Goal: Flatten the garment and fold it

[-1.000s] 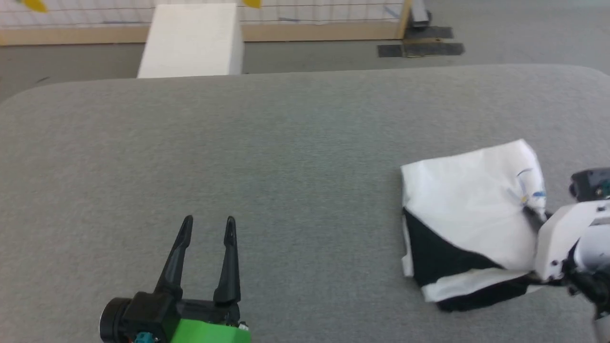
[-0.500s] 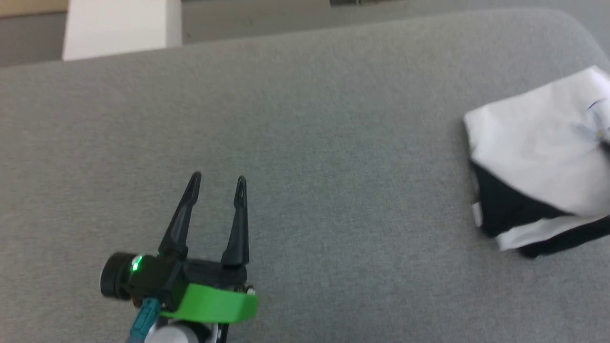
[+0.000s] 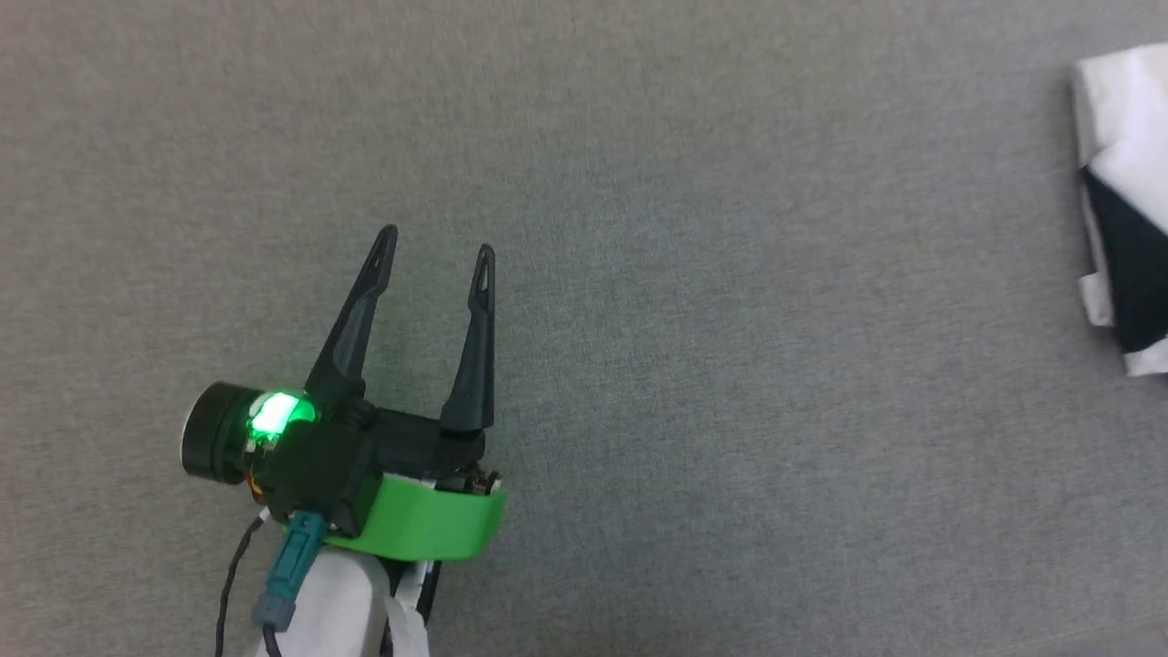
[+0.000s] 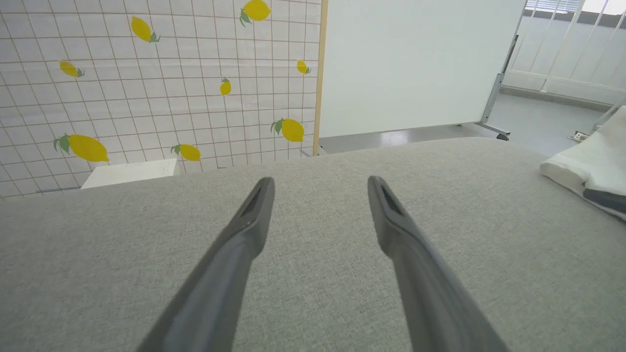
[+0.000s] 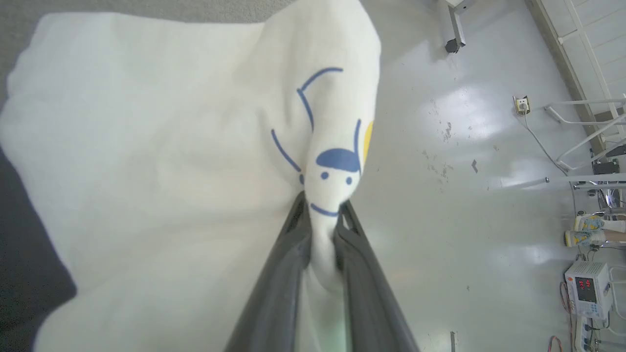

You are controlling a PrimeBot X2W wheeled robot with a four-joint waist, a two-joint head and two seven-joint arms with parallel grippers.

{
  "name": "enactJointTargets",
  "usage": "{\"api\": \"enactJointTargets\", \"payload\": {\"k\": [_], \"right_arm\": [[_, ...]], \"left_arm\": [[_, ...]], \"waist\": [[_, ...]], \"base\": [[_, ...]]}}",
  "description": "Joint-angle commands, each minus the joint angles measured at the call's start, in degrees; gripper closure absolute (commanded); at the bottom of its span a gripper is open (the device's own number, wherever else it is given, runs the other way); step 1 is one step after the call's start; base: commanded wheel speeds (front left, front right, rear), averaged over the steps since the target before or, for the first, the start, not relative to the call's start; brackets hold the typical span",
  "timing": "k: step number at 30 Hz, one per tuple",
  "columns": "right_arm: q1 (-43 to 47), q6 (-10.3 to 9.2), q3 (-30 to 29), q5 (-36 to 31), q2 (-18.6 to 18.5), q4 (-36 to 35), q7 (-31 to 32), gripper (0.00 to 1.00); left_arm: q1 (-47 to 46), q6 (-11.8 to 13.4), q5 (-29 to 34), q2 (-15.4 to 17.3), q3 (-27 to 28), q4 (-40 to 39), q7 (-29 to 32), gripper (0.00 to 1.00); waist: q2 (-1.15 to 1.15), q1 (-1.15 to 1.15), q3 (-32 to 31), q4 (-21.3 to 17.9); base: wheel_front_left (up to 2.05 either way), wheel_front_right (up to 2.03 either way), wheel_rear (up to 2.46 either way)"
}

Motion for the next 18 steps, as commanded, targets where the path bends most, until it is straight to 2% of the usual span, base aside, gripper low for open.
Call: {"api": "enactJointTargets", "payload": {"k": [1, 6, 7, 8, 9, 10, 18], "right_arm": [[-1.4, -0.11, -0.5, -1.4, -0.5, 1.0, -1.1, 1.0], [-3.2, -0.11, -2.3, -4.5, 0.3, 5.7, -2.5, 1.0], [-3.5, -0.11, -2.7, -4.9, 0.6, 6.4, -2.7, 0.97], [-3.8, -0.11, -3.1, -5.6, 1.1, 7.2, -3.0, 0.72], [-4.0, -0.11, -3.3, -6.1, 1.3, 7.7, -3.3, 0.29], [-4.2, -0.11, -3.4, -6.8, 1.6, 8.2, -3.7, 0.0], [-4.2, -0.11, -3.6, -9.2, 3.8, 10.6, -5.2, 0.0]], "left_arm": [[-1.2, 0.3, 0.5, 0.5, -0.1, -0.1, -0.4, 0.0], [-2.4, 1.3, 1.7, 0.5, -0.1, -1.3, -1.2, 0.0], [-2.5, 1.4, 1.8, 0.6, -0.1, -1.6, -1.4, 0.0], [-2.6, 1.6, 2.0, 0.7, -0.1, -1.9, -1.6, 0.0], [-2.6, 1.7, 2.0, 0.7, 0.0, -2.3, -1.8, 0.0], [-2.5, 2.0, 1.8, 0.6, 0.2, -2.6, -2.0, 0.0], [-0.2, 3.5, -0.3, 0.0, 1.3, -2.7, -2.6, 0.0]], "waist": [[0.0, -0.01, 4.2, 0.0], [0.0, -0.01, 5.4, 0.6], [0.0, -0.01, 5.4, 0.7], [0.0, -0.01, 5.4, 0.8], [0.0, -0.01, 5.4, 0.9], [0.0, -0.01, 5.1, 1.0], [0.0, -0.01, -0.8, 1.4]], "base": [[0.0, 0.0, 0.0], [0.0, 0.0, 0.0], [0.0, 0.0, 0.0], [0.0, 0.0, 0.0], [0.0, 0.0, 0.0], [0.0, 0.0, 0.0], [0.0, 0.0, 0.0]]}}
